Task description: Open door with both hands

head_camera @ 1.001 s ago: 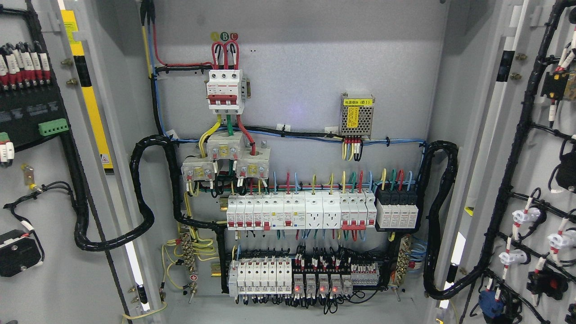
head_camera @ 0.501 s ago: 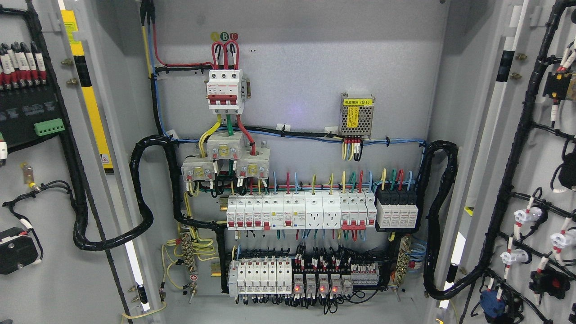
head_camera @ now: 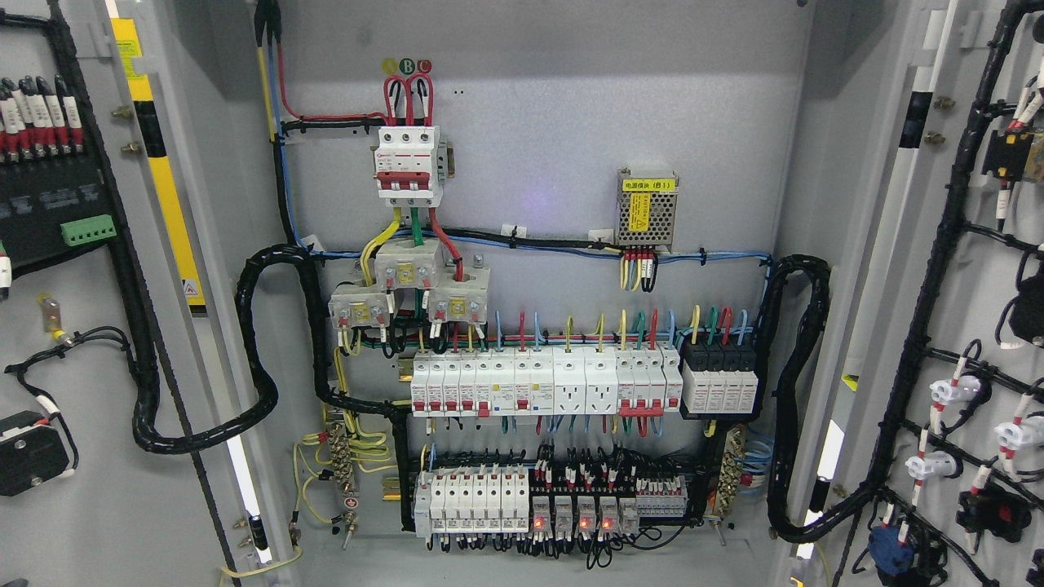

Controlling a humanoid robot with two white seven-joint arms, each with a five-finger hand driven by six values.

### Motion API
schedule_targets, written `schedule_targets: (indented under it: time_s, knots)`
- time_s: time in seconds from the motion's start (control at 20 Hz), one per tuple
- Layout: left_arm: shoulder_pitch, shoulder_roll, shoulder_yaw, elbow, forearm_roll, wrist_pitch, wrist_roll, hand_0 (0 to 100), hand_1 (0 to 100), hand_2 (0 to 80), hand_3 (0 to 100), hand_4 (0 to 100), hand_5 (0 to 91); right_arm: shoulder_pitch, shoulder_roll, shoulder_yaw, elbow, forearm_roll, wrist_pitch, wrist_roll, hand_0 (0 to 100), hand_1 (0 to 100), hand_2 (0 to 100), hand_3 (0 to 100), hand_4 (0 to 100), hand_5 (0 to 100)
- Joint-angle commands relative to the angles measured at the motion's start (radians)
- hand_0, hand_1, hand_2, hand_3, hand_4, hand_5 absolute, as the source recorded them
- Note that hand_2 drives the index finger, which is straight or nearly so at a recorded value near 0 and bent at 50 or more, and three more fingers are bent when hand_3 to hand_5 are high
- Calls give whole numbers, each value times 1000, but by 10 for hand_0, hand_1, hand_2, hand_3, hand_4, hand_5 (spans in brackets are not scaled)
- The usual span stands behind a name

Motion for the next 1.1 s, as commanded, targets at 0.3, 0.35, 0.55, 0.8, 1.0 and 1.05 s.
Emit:
schedule_targets:
  time_s: [0.3, 0.35, 0.55, 0.8, 1.0, 1.05]
  knots:
    - [36, -54, -96, -163, -12, -8, 90, 120, 556, 0, 0, 0, 0, -3, -61, 186, -13, 13, -6, 12, 0, 500, 40, 0, 0, 0]
    - [39, -55, -119, -183, -18, -10, 117, 120, 556, 0, 0, 0, 0, -1, -67, 213, -10, 14, -6, 12, 0, 500, 40, 0, 0, 0]
    - [63, -104, -205, -239, -128, -22, 144, 120, 556, 0, 0, 0, 0, 9, -70, 298, 10, 19, -6, 12, 0, 500, 40, 0, 0, 0]
    - [71, -185, -331, -257, -306, -105, 144, 120, 556, 0, 0, 0, 0, 8, -69, 434, 106, 146, -6, 14, 0, 500, 40, 0, 0, 0]
    - [128, -264, -407, -242, -412, -122, 148, 120, 556, 0, 0, 0, 0, 8, -26, 530, 226, 163, -6, 14, 0, 500, 40, 0, 0, 0]
    - [152, -270, -444, -227, -436, -122, 153, 120, 556, 0, 0, 0, 0, 6, -15, 543, 261, 171, -6, 14, 0, 500, 40, 0, 0, 0]
